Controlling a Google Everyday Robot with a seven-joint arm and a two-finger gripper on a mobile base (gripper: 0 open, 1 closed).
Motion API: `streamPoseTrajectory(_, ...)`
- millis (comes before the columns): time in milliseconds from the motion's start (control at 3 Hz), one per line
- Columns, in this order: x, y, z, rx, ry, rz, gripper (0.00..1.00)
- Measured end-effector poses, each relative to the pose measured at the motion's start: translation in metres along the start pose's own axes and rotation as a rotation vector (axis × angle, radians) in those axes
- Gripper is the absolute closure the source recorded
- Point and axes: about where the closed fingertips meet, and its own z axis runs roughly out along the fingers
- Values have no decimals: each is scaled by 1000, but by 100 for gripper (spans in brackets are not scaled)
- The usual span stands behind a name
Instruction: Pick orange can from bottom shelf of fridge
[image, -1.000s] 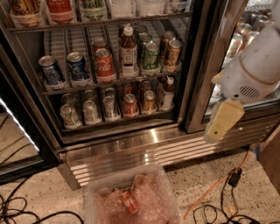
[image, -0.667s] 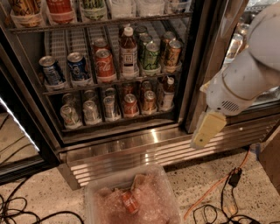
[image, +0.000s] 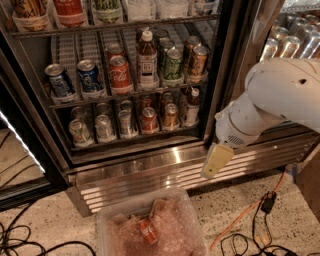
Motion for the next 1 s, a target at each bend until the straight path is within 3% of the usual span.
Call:
streamPoseTrajectory(667, -9, -19, 93, 15, -42, 68, 0)
streamPoseTrajectory(1000, -9, -29, 126, 45, -130, 136, 0)
